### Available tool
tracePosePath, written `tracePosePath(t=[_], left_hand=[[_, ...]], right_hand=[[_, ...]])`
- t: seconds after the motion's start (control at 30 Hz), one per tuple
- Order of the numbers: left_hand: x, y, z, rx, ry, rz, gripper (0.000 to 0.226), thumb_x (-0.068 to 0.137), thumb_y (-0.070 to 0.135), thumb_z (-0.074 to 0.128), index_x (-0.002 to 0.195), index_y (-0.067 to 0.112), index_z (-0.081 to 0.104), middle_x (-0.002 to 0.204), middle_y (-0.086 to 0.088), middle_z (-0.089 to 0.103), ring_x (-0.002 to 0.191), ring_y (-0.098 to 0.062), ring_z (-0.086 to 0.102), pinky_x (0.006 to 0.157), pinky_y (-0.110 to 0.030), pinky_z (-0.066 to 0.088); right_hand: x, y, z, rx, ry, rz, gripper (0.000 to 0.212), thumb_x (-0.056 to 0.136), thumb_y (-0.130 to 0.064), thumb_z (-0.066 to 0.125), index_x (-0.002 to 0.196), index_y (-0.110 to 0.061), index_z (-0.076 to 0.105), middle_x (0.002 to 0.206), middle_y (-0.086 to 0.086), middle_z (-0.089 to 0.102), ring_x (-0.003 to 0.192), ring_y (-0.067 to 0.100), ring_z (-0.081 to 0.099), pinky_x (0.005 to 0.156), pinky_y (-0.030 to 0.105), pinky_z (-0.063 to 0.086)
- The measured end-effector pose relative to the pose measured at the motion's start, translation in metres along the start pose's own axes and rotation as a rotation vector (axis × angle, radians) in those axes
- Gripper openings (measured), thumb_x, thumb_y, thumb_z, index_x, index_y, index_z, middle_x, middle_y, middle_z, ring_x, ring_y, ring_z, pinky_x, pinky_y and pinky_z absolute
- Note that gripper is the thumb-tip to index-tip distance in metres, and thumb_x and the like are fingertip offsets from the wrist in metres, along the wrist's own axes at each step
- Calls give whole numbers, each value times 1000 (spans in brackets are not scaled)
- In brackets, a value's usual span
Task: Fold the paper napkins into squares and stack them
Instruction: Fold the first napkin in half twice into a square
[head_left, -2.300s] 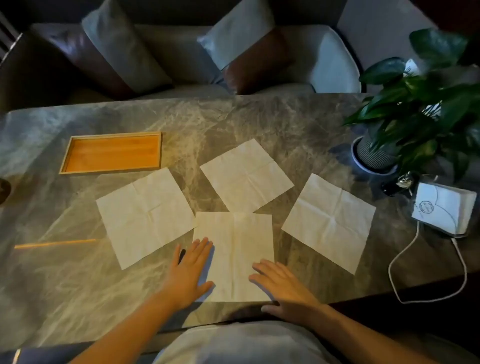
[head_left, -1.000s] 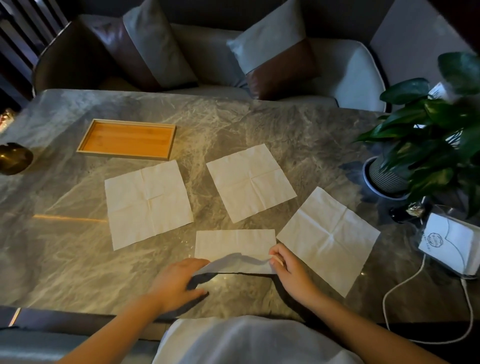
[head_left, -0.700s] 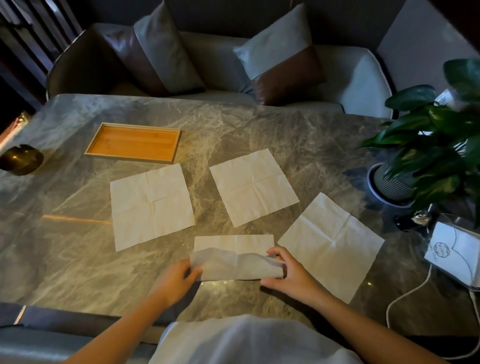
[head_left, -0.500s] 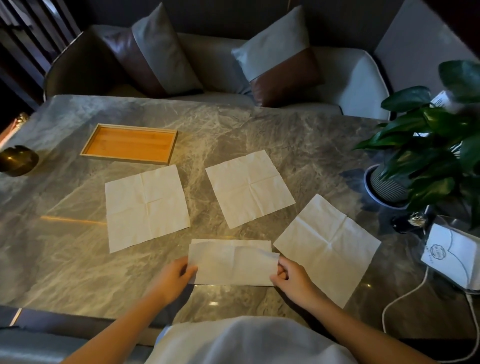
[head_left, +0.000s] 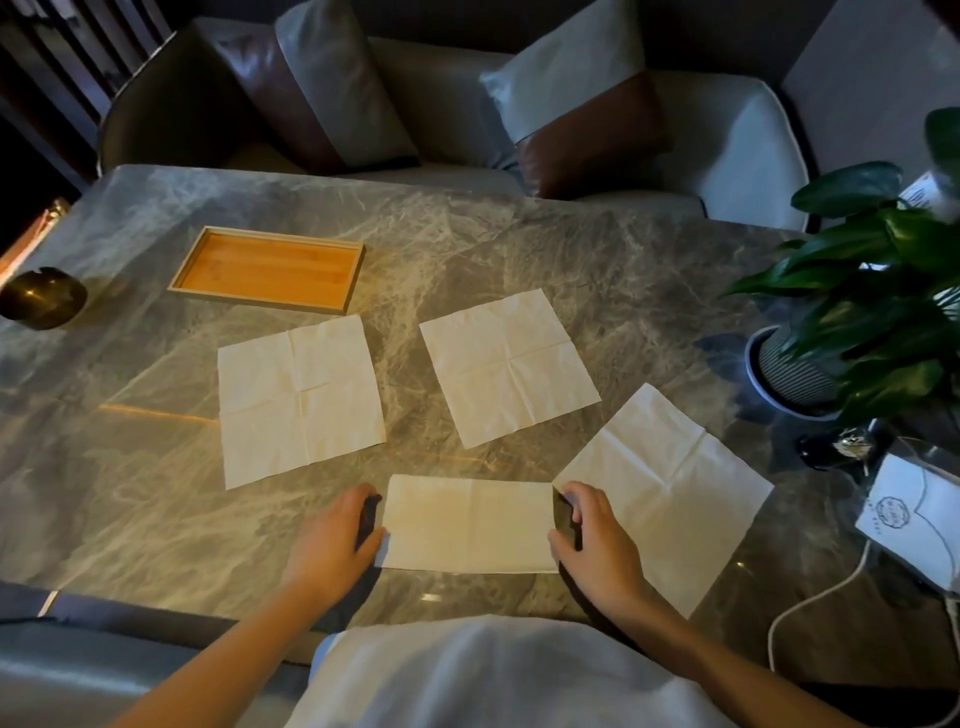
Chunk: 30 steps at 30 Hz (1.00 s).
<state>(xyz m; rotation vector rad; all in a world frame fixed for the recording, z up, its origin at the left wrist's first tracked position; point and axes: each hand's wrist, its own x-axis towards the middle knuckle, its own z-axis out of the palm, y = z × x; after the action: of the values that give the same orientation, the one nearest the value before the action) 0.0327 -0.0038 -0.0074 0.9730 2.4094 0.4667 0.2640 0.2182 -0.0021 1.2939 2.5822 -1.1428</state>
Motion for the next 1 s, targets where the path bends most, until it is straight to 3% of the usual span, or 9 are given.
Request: tracePosePath(t=[0.17, 0.27, 0.33, 0.4, 0.53, 0.57, 0.67, 0.8, 1.0], left_hand=[[4, 42, 9, 504, 47, 524, 55, 78, 47, 68, 127, 25, 56, 126, 0, 63, 111, -22, 63, 89, -42, 53], [9, 55, 33, 632, -241, 535, 65, 92, 50, 43, 148, 26, 21, 159, -2, 15, 145, -25, 20, 116, -53, 15], [13, 41, 37, 633, -324, 426, 64, 97, 45, 32, 150, 28, 0, 159, 0, -8, 147, -26, -3, 115, -53, -7], [9, 19, 29, 617, -231, 417, 62, 96, 46, 32, 149, 29, 7, 160, -1, 3, 147, -27, 7, 115, -55, 2], [0, -5, 6, 730, -168, 393, 62, 95, 52, 9, 136, 27, 48, 142, -4, 51, 125, -26, 53, 95, -54, 46], [0, -6, 2, 724, -167, 371, 58, 94, 53, 18, 133, 26, 52, 139, -5, 54, 123, -27, 56, 93, -54, 48], [4, 0, 1, 589, -60, 391, 55, 81, 45, 59, 131, 22, 53, 141, -7, 51, 126, -29, 51, 105, -55, 36], [4, 27, 10, 400, -39, 513, 39, 89, 40, 43, 126, 29, 49, 129, 6, 57, 114, -17, 56, 101, -32, 26], [21, 37, 27, 349, -156, 398, 55, 90, 34, 45, 142, 21, 34, 146, 2, 41, 133, -19, 38, 115, -40, 20]], right_hand=[[14, -32, 14, -406, -167, -475, 62, 86, -35, 64, 139, -25, 33, 146, -1, 34, 134, 22, 34, 106, 38, 35], [22, -48, 36, -583, -339, -513, 74, 87, -31, 64, 147, -23, 21, 160, 1, 10, 147, 24, 7, 116, 47, 15], [26, -42, 36, -585, -342, -466, 74, 87, -26, 65, 147, -23, 22, 161, 0, 8, 147, 23, 6, 116, 49, 13], [25, -28, 28, -579, -322, -438, 74, 86, -26, 66, 146, -26, 23, 161, -2, 8, 147, 22, 7, 116, 48, 13], [21, -2, 14, -594, -291, -431, 72, 86, -34, 65, 144, -30, 24, 160, -3, 9, 146, 21, 9, 115, 45, 18], [20, 0, 13, -600, -285, -427, 71, 85, -36, 65, 143, -30, 24, 160, -3, 10, 146, 21, 10, 114, 45, 19], [17, -3, 15, -607, -252, -406, 70, 82, -44, 65, 141, -31, 27, 157, -2, 15, 142, 22, 17, 110, 45, 23], [12, -18, 22, -480, -218, -229, 71, 79, -61, 58, 138, -33, 32, 150, -3, 26, 136, 21, 26, 105, 42, 28], [10, -32, 27, -297, -282, -218, 38, 90, -48, 52, 125, -33, 51, 125, -7, 49, 118, 15, 44, 98, 35, 35]])
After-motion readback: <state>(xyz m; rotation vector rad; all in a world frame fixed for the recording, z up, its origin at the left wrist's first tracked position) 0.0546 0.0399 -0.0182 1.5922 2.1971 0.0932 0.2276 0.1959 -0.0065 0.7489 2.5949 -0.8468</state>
